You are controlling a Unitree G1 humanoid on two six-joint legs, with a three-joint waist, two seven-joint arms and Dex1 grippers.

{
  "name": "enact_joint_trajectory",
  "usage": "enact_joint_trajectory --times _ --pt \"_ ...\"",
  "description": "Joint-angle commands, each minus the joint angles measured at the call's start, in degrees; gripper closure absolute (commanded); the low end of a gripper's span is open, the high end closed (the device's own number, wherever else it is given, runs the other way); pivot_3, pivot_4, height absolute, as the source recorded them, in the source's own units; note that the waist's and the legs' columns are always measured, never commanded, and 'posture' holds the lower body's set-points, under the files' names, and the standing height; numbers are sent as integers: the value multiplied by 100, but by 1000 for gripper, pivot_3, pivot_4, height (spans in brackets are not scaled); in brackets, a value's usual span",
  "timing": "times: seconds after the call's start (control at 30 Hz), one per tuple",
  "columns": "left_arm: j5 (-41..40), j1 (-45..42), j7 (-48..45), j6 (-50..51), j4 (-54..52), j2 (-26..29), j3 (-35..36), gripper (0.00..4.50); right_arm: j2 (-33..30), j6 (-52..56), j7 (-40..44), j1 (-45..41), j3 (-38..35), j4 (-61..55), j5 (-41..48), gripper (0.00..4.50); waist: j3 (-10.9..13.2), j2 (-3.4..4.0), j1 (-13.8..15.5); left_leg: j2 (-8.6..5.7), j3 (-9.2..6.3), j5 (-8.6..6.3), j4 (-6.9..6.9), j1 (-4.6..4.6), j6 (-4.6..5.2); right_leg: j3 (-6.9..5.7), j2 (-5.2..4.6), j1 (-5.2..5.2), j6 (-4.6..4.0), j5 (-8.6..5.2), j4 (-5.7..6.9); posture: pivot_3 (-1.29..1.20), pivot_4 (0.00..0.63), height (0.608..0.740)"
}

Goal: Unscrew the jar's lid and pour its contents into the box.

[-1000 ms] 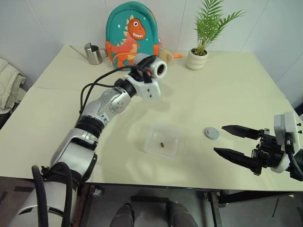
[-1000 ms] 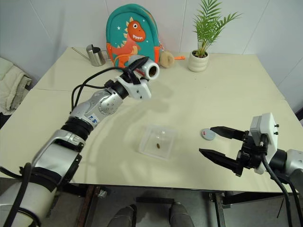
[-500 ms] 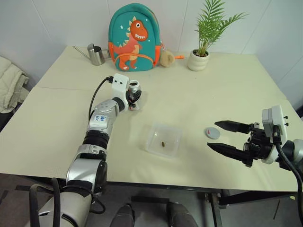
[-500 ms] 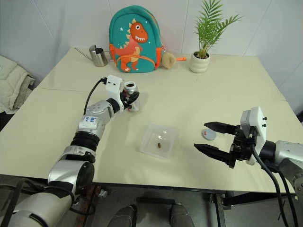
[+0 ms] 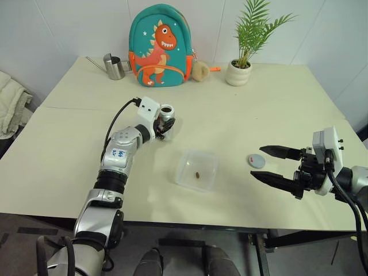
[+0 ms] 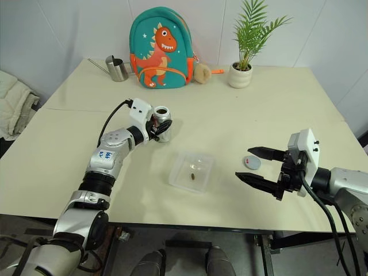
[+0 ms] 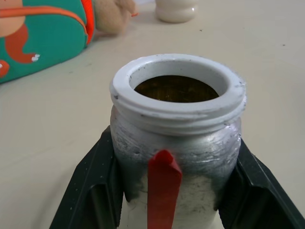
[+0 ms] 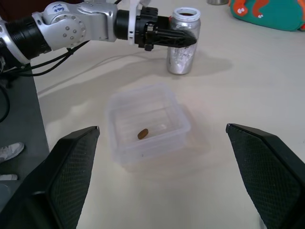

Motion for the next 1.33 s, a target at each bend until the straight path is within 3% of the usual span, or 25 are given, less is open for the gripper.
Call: enact_joint_trajectory --times 0.03,0.17,0.53,0.93,1.33 --pt "-125 17 -19 104 -417 64 87 1239 10 -103 24 -122 12 7 -26 0 0 0 -3 0 0 0 0 0 0 0 0 0 0 0 0 0 150 740" --pt "-174 62 -79 299 -533 76 86 13 -6 -125 52 -175 53 67 -71 0 0 0 -4 0 0 0 -1 0 0 0 0 0 0 0 0 0 150 740" --pt "-135 549 -260 885 -1524 488 -11 13 -80 -125 122 -183 -21 136 -111 0 -1 1 -2 0 0 0 -1 0 0 1 0 0 0 0 0 0 150 740" --pt "-617 1146 -1887 1169 -2040 1515 -31 13 -333 -76 379 -299 -74 395 -181 0 -1 3 -12 4 1 0 -4 2 0 0 0 1 -9 -2 -5 0 150 740" --pt "-1674 1295 -4841 -1160 -113 2809 1058 13 -784 72 722 37 -790 311 -158 0 -4 10 -17 7 4 -1 -12 3 1 -1 0 0 -62 -27 -19 0 150 740"
